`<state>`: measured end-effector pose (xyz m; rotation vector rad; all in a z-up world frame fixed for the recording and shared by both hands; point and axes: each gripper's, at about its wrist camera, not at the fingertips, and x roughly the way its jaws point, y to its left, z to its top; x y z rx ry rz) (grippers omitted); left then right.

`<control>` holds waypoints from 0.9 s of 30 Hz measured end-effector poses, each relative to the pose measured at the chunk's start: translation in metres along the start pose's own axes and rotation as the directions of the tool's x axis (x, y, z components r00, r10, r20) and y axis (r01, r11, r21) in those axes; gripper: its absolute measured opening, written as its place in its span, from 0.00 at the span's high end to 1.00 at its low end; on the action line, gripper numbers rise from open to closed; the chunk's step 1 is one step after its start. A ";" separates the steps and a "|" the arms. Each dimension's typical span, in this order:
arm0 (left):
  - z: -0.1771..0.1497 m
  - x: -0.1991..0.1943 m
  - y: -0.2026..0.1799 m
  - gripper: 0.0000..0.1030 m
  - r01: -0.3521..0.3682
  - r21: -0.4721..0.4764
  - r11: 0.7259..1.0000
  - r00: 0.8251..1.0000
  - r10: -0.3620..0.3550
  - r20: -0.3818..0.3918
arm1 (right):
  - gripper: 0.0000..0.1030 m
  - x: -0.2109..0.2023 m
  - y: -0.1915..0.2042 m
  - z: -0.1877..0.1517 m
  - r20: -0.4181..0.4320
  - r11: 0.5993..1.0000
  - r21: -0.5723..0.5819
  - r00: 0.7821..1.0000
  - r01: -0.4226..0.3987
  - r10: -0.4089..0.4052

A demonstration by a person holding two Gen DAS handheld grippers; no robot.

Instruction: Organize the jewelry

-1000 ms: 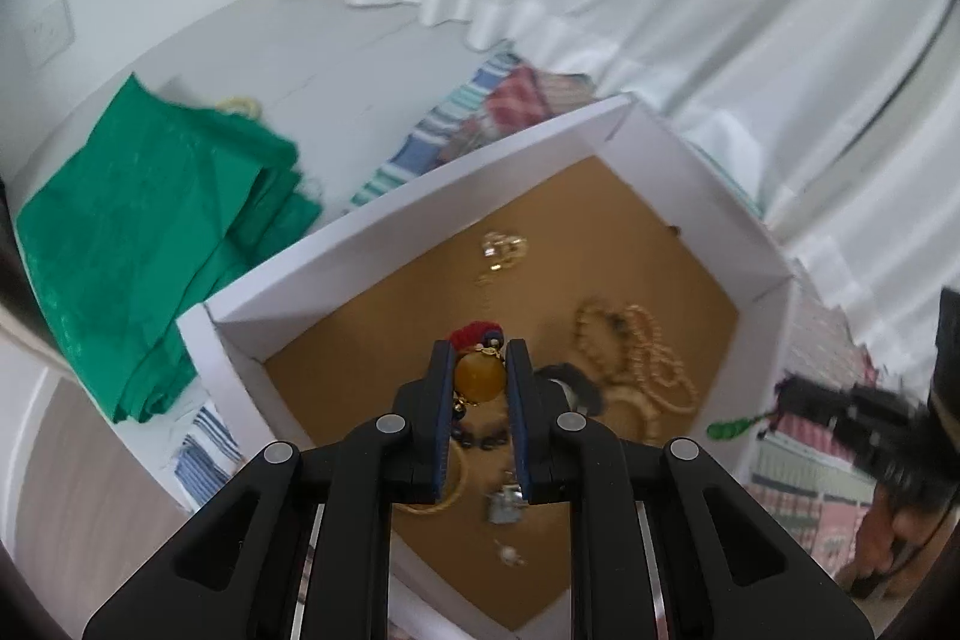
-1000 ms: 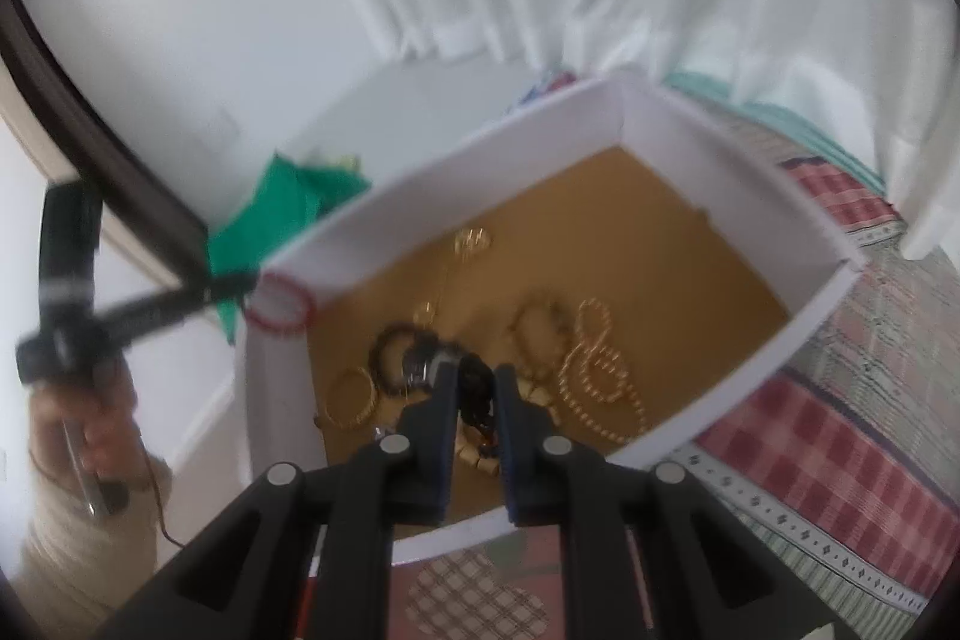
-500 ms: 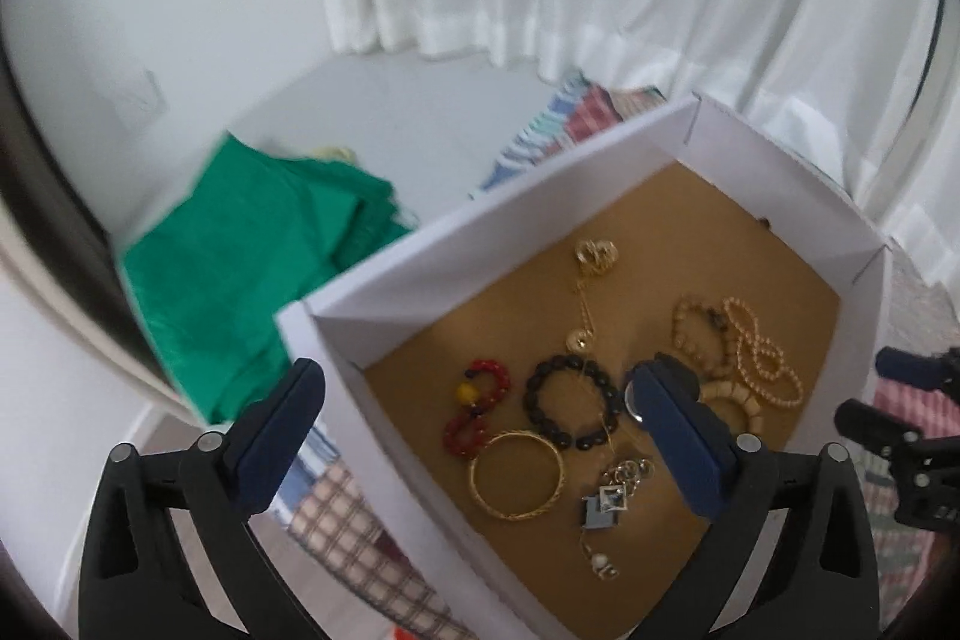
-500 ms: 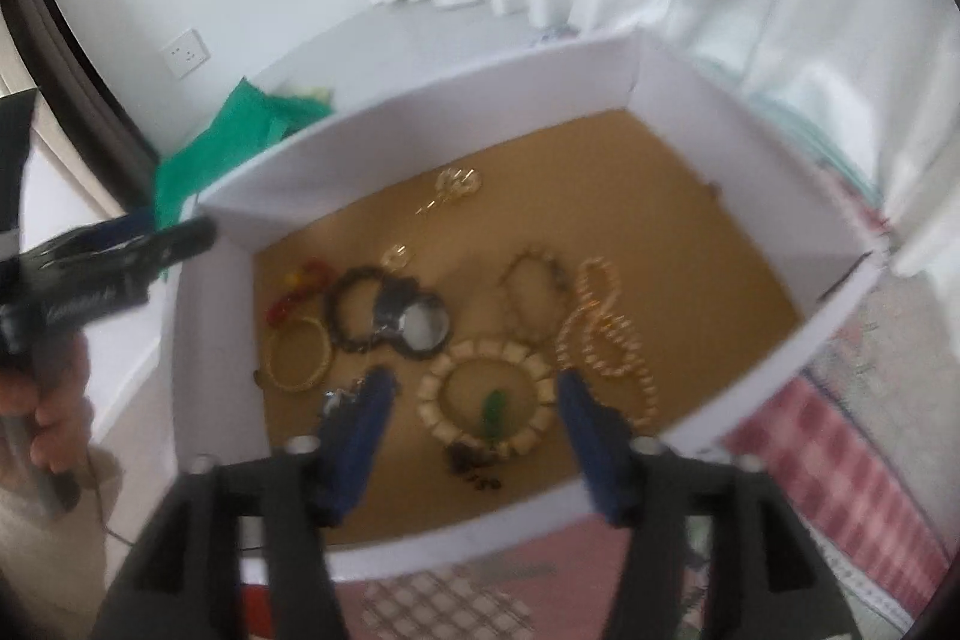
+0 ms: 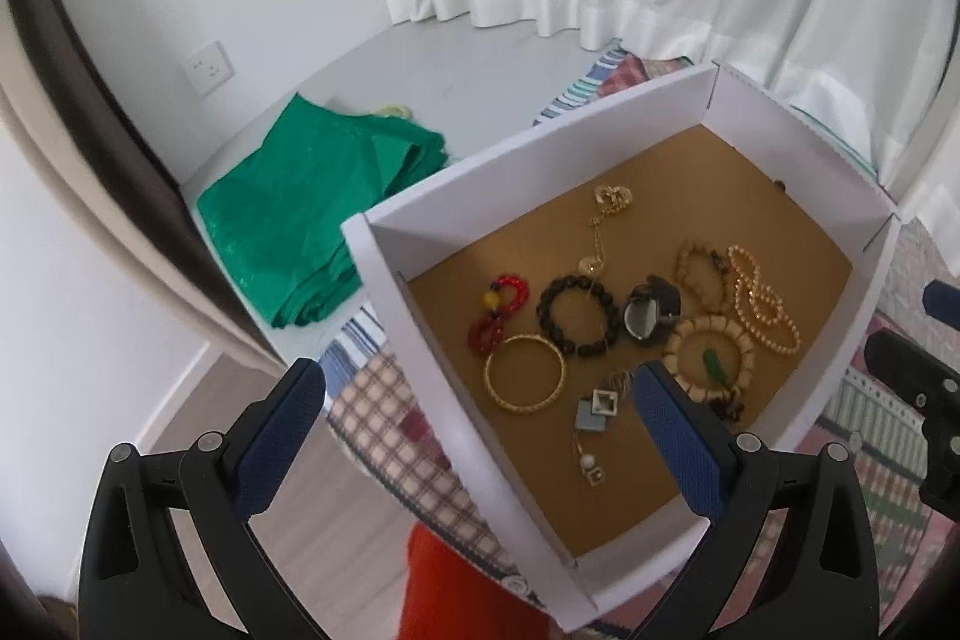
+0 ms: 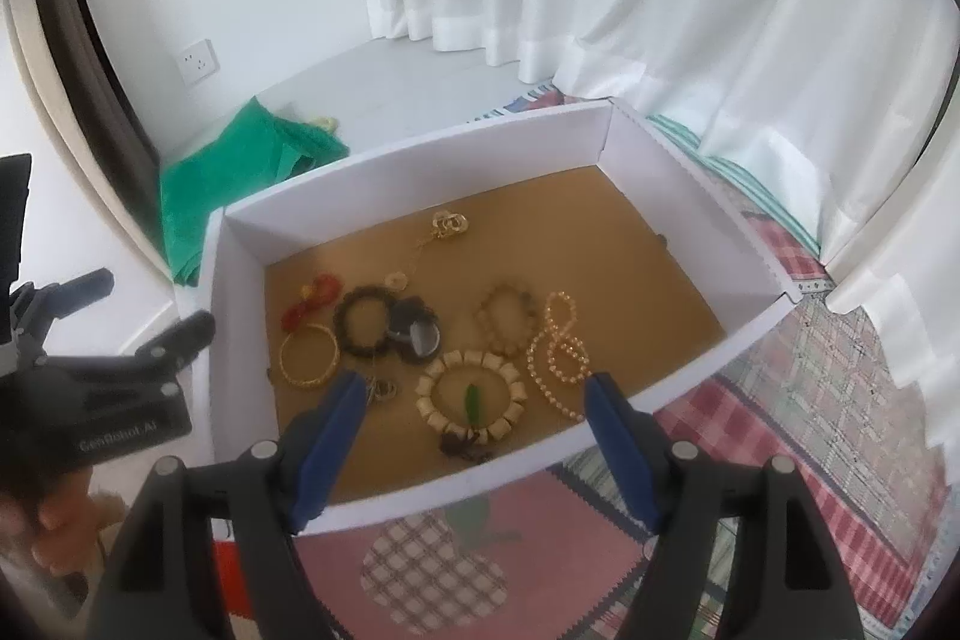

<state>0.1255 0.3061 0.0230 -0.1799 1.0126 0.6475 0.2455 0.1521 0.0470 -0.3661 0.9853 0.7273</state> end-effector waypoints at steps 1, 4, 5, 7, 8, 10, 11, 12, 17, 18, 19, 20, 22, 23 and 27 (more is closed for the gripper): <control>-0.001 -0.002 0.001 0.01 0.000 -0.008 1.000 1.000 0.000 -0.001 | 0.25 -0.002 0.000 0.000 -0.002 1.000 0.001 1.000 0.004 -0.004; -0.004 -0.004 0.006 0.01 0.010 -0.035 0.999 1.000 -0.011 -0.017 | 0.25 -0.004 0.000 -0.003 -0.012 1.000 0.009 1.000 0.013 -0.013; -0.004 -0.005 0.007 0.01 0.014 -0.041 0.999 1.000 -0.015 -0.023 | 0.25 -0.003 0.001 -0.005 -0.015 1.000 0.009 1.000 0.016 -0.016; -0.004 -0.005 0.008 0.01 0.019 -0.048 0.999 0.999 -0.021 -0.031 | 0.25 -0.001 0.000 -0.007 -0.023 1.000 0.013 1.000 0.021 -0.021; -0.004 -0.005 0.009 0.01 0.023 -0.054 0.998 0.999 -0.025 -0.037 | 0.25 0.000 0.001 -0.008 -0.027 1.000 0.016 0.999 0.019 -0.019; -0.004 -0.006 0.009 0.01 0.029 -0.058 0.998 0.999 -0.031 -0.040 | 0.25 0.001 0.001 -0.009 -0.035 1.000 0.018 0.999 0.026 -0.025; -0.005 -0.007 0.009 0.01 0.031 -0.061 0.998 0.999 -0.034 -0.041 | 0.25 0.002 0.002 -0.009 -0.036 0.999 0.018 0.999 0.026 -0.026; -0.005 -0.007 0.009 0.01 0.033 -0.060 0.998 0.999 -0.036 -0.041 | 0.25 0.002 0.004 -0.009 -0.038 1.000 0.015 0.999 0.023 -0.022; -0.003 -0.010 0.009 0.01 0.036 -0.060 0.998 0.999 -0.038 -0.032 | 0.25 0.000 0.011 -0.008 -0.039 0.999 -0.005 0.999 0.032 -0.032; -0.003 -0.011 0.009 0.01 0.037 -0.060 0.998 0.999 -0.039 -0.031 | 0.25 -0.001 0.012 -0.008 -0.036 0.999 -0.008 0.999 0.035 -0.035; -0.003 -0.011 0.009 0.01 0.037 -0.061 0.997 0.999 -0.039 -0.030 | 0.25 -0.001 0.012 -0.007 -0.034 0.999 -0.008 0.999 0.036 -0.036; -0.003 -0.011 0.010 0.01 0.038 -0.060 0.997 0.999 -0.040 -0.030 | 0.25 -0.001 0.012 -0.006 -0.033 0.999 -0.008 0.999 0.038 -0.038; -0.003 -0.011 0.010 0.01 0.036 -0.060 0.998 0.999 -0.038 -0.030 | 0.25 -0.001 0.011 -0.006 -0.031 0.999 -0.007 0.998 0.047 -0.047; -0.003 -0.011 0.009 0.01 0.036 -0.059 0.998 0.999 -0.038 -0.032 | 0.25 0.000 0.011 -0.006 -0.031 0.999 -0.007 0.998 0.049 -0.050; -0.003 -0.011 0.008 0.01 0.047 -0.058 0.997 0.998 -0.049 -0.034 | 0.25 0.003 0.009 -0.009 -0.039 0.999 -0.004 0.998 0.053 -0.053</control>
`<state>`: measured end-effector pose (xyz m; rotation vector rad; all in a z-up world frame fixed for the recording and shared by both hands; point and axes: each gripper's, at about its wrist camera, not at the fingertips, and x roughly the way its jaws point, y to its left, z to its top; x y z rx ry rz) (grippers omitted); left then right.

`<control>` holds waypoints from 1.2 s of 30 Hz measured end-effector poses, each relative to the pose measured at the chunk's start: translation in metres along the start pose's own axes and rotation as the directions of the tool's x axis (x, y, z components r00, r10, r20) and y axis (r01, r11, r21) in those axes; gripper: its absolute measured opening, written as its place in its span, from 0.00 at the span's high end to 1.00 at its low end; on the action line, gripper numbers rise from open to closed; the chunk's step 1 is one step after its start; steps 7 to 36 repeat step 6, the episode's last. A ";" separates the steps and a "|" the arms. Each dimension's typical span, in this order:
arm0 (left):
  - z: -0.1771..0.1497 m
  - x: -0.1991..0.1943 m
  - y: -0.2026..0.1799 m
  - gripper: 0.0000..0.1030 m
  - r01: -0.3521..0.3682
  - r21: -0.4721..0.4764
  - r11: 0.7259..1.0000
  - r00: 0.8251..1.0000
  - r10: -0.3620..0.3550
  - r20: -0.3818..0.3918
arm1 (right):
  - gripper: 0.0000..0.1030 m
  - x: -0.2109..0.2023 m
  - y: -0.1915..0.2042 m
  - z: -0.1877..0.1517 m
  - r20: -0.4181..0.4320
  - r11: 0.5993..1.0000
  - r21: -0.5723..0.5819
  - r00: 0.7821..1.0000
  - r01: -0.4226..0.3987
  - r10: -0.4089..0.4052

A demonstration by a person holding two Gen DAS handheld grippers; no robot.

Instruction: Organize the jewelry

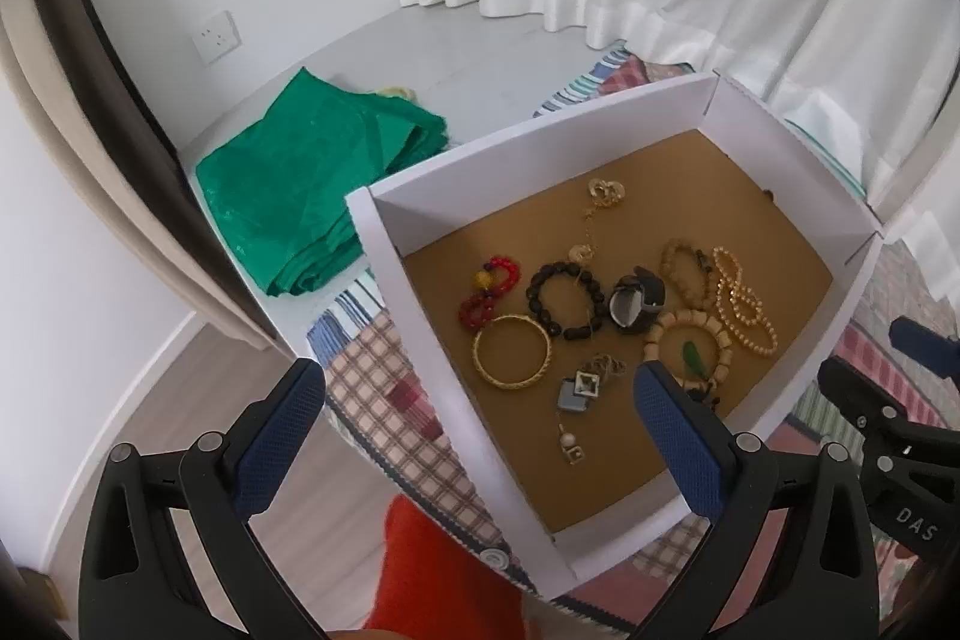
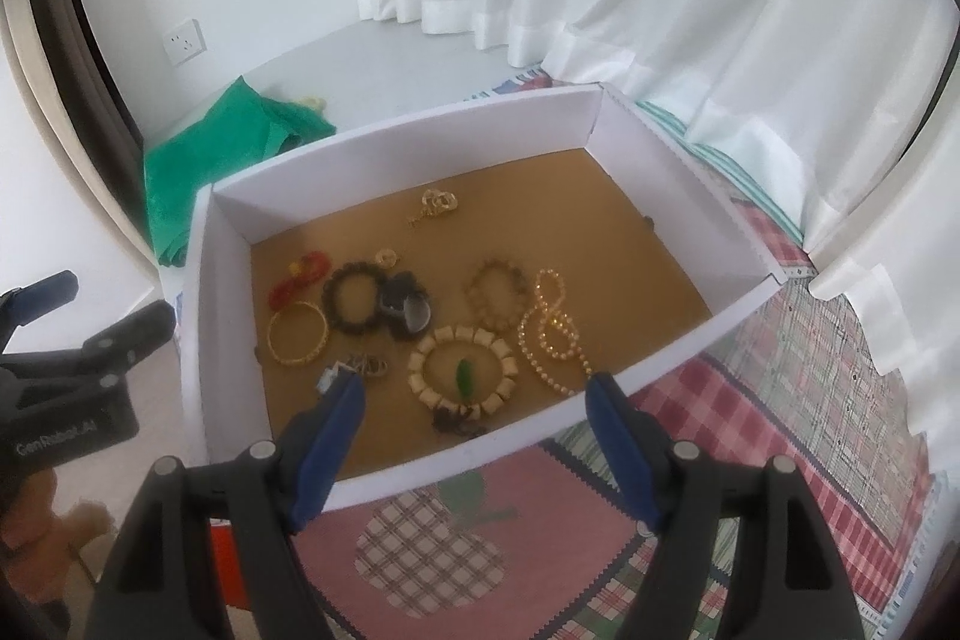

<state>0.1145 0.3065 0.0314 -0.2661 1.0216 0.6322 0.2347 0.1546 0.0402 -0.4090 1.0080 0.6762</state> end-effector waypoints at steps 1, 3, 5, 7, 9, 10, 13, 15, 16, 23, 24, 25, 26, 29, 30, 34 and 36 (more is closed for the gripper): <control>0.000 0.000 -0.001 0.01 0.001 0.001 1.000 1.000 -0.001 0.003 | 0.25 0.001 0.000 -0.001 -0.002 1.000 0.001 1.000 0.000 0.000; -0.001 -0.001 -0.001 0.01 0.007 0.000 1.000 1.000 -0.007 0.007 | 0.25 0.002 -0.002 -0.002 -0.005 1.000 0.004 1.000 0.000 0.000; -0.001 -0.003 -0.001 0.01 0.009 -0.011 1.000 1.000 -0.009 0.011 | 0.25 0.002 -0.003 -0.002 -0.006 1.000 0.008 1.000 -0.002 0.002; -0.001 -0.003 -0.001 0.01 0.009 -0.012 1.000 1.000 -0.009 0.012 | 0.25 0.002 -0.003 -0.002 -0.005 1.000 0.010 1.000 -0.002 0.002; -0.001 -0.003 -0.001 0.01 0.009 -0.012 1.000 1.000 -0.009 0.012 | 0.25 0.002 -0.003 -0.002 -0.005 1.000 0.010 1.000 -0.002 0.002; -0.001 -0.003 -0.001 0.01 0.009 -0.012 1.000 1.000 -0.009 0.012 | 0.25 0.002 -0.003 -0.002 -0.005 1.000 0.010 1.000 -0.002 0.002; -0.001 -0.003 -0.001 0.01 0.009 -0.012 1.000 1.000 -0.009 0.012 | 0.25 0.002 -0.003 -0.002 -0.005 1.000 0.010 1.000 -0.002 0.002; -0.001 -0.003 -0.001 0.01 0.009 -0.012 1.000 1.000 -0.009 0.012 | 0.25 0.002 -0.003 -0.002 -0.005 1.000 0.010 1.000 -0.002 0.002; -0.001 -0.003 -0.001 0.01 0.009 -0.012 1.000 1.000 -0.009 0.012 | 0.25 0.002 -0.003 -0.002 -0.005 1.000 0.010 1.000 -0.002 0.002; -0.001 -0.003 -0.001 0.01 0.009 -0.012 1.000 1.000 -0.009 0.012 | 0.25 0.002 -0.003 -0.002 -0.005 1.000 0.010 1.000 -0.002 0.002; -0.001 -0.003 -0.001 0.01 0.009 -0.012 1.000 1.000 -0.009 0.012 | 0.25 0.002 -0.003 -0.002 -0.005 1.000 0.010 1.000 -0.002 0.002; -0.001 -0.003 -0.001 0.01 0.009 -0.012 1.000 1.000 -0.009 0.012 | 0.25 0.002 -0.003 -0.002 -0.005 1.000 0.010 1.000 -0.002 0.002; -0.001 -0.003 -0.001 0.01 0.009 -0.012 1.000 1.000 -0.009 0.012 | 0.25 0.002 -0.003 -0.002 -0.005 1.000 0.010 1.000 -0.002 0.002; -0.001 -0.003 -0.001 0.01 0.009 -0.012 1.000 1.000 -0.009 0.012 | 0.25 0.002 -0.003 -0.002 -0.005 1.000 0.010 1.000 -0.002 0.002; -0.001 -0.003 -0.001 0.01 0.009 -0.012 1.000 1.000 -0.009 0.012 | 0.25 0.002 -0.003 -0.002 -0.005 1.000 0.010 1.000 -0.002 0.002; -0.001 -0.003 -0.001 0.01 0.009 -0.012 1.000 1.000 -0.009 0.012 | 0.25 0.002 -0.003 -0.002 -0.005 1.000 0.010 1.000 -0.002 0.002; -0.001 -0.003 -0.001 0.01 0.009 -0.012 1.000 1.000 -0.009 0.012 | 0.25 0.002 -0.003 -0.002 -0.005 1.000 0.010 1.000 -0.002 0.002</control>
